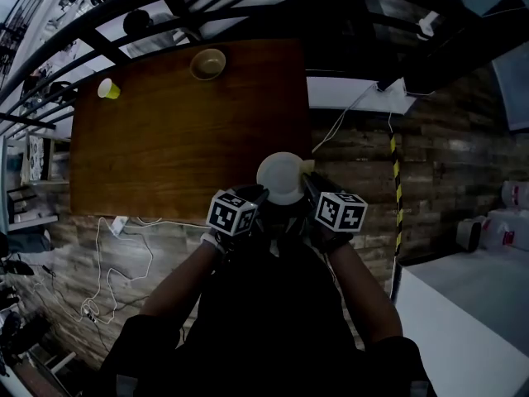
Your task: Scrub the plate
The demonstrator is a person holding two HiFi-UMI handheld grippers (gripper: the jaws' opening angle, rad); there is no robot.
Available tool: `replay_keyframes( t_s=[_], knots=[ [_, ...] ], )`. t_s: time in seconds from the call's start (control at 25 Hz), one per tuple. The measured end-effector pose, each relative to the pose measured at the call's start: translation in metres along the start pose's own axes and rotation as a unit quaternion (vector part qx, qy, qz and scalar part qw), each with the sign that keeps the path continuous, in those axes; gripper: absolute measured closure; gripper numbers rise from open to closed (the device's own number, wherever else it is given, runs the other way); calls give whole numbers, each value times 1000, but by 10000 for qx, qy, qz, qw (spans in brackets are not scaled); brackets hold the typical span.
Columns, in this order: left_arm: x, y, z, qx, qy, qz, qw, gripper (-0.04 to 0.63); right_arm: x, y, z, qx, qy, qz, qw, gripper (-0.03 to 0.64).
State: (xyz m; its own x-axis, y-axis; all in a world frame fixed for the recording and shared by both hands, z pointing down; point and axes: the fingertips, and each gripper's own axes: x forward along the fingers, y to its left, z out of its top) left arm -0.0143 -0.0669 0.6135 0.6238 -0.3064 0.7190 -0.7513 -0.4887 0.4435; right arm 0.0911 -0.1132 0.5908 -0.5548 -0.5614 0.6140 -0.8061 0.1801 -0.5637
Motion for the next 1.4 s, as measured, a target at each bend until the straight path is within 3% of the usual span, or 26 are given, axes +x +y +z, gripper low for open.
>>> replay_keyframes(
  t_s=[0.48, 0.68, 0.92, 1.4],
  knots=[
    [-47, 37, -34, -800, -386, 444, 9951, 526, 52, 92, -36, -754, 707, 849, 9910, 506],
    [-55, 50, -41, -924, -403, 528, 9935, 526, 63, 104, -54, -860, 940, 942, 9874, 506],
    [-43, 42, -34, -684, -275, 379, 9966, 526, 51, 84, -58, -677, 840, 710, 9916, 506],
    [6, -4, -6, 5, 132, -59, 9999, 526, -5, 1, -18, 106, -15, 4, 9999, 506]
  ],
)
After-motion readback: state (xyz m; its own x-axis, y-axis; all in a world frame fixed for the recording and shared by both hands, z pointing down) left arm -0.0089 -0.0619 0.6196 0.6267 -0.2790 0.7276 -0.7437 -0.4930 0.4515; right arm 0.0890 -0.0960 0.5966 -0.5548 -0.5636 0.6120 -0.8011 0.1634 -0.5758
